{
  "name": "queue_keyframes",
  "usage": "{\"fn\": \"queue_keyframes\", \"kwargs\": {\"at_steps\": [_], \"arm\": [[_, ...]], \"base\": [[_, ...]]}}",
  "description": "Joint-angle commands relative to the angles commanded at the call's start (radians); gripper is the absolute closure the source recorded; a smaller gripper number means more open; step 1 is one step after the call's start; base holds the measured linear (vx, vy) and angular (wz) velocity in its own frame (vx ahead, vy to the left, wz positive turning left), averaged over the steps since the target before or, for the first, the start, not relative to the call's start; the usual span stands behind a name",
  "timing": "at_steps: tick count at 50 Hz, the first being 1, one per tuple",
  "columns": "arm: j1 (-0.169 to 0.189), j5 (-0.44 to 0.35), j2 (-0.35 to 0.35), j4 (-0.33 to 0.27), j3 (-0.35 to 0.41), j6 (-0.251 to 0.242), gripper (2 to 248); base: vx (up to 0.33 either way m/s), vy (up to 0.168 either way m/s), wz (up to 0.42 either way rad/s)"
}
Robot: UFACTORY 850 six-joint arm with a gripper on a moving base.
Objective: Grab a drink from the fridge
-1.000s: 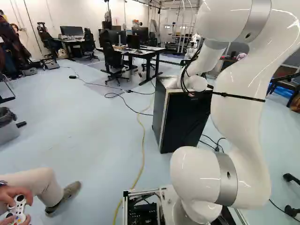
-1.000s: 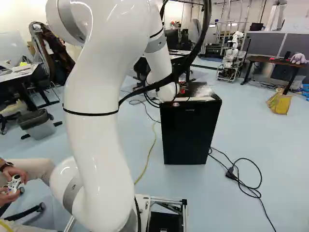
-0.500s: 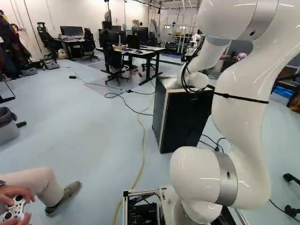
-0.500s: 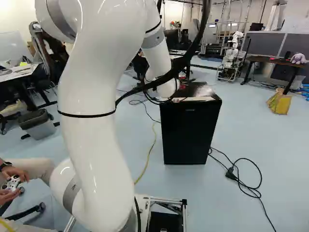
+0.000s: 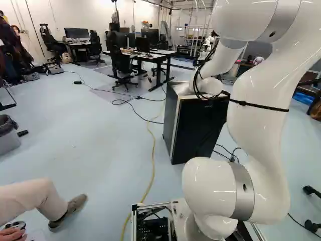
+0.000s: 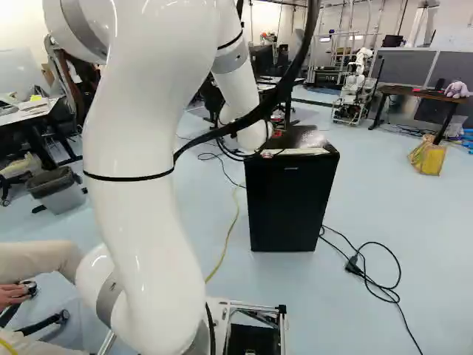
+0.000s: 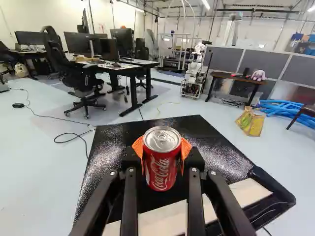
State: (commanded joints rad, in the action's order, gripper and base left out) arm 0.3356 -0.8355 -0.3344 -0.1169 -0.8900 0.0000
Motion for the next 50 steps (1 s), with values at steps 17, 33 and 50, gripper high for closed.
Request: {"fn": "queue_keyframes", "kwargs": {"at_steps": [17, 33, 50], "arm": [[-0.029, -0.003, 0.053, 0.010, 0.069, 0.000, 157], [-0.068, -0.008, 0.125, 0.024, 0.163, 0.000, 157], [-0.124, -0.014, 0.227, 0.043, 0.297, 0.000, 157]], "base": [[0.000, 0.000, 0.000], [0.000, 0.000, 0.000], [0.000, 0.000, 0.000]]}}
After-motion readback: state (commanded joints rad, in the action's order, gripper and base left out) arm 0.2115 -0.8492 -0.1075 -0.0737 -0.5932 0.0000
